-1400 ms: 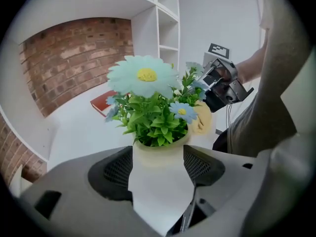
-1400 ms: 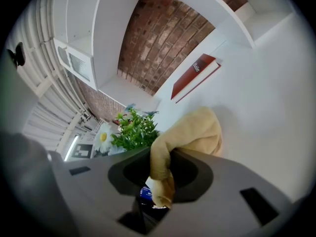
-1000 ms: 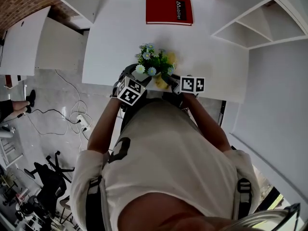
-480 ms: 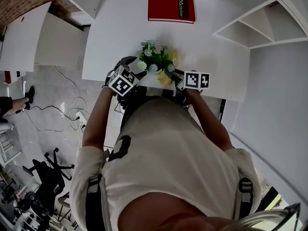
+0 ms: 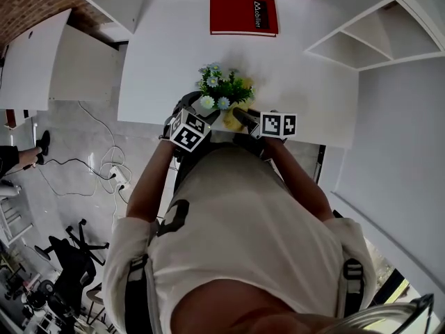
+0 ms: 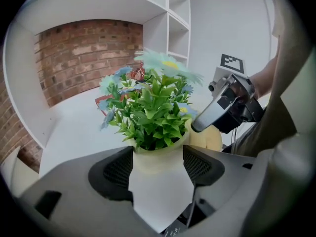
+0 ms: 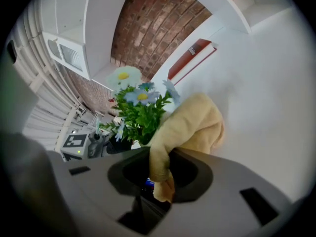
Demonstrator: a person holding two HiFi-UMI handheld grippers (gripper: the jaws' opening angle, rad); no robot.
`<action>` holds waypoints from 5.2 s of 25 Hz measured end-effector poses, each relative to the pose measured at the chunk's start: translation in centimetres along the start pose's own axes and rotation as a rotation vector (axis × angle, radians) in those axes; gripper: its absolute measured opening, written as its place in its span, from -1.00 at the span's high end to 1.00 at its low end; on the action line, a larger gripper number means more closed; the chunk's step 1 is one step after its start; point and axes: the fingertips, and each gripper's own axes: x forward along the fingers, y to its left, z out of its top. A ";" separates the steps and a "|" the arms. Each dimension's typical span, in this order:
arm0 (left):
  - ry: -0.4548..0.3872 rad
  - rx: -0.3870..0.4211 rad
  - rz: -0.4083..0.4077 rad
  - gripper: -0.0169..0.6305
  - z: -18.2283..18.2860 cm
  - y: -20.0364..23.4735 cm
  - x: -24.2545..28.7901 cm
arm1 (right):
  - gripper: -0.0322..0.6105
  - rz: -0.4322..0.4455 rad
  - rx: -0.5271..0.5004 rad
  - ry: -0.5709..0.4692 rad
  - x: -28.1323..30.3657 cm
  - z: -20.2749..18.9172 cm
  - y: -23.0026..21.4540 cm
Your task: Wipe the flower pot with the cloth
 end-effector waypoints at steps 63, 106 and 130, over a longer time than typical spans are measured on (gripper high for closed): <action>-0.017 -0.025 -0.073 -0.10 -0.6 -2.6 -1.3 | 0.57 -0.047 -0.136 0.128 0.7 -1.4 0.4; 0.087 0.020 -0.056 0.07 -2.0 -4.2 -0.2 | 0.57 -0.095 -0.208 0.097 -1.1 0.1 -0.2; 0.041 -0.057 -0.072 0.07 -0.7 -3.6 0.0 | 0.57 -0.122 -0.171 0.076 -1.0 -0.2 -0.7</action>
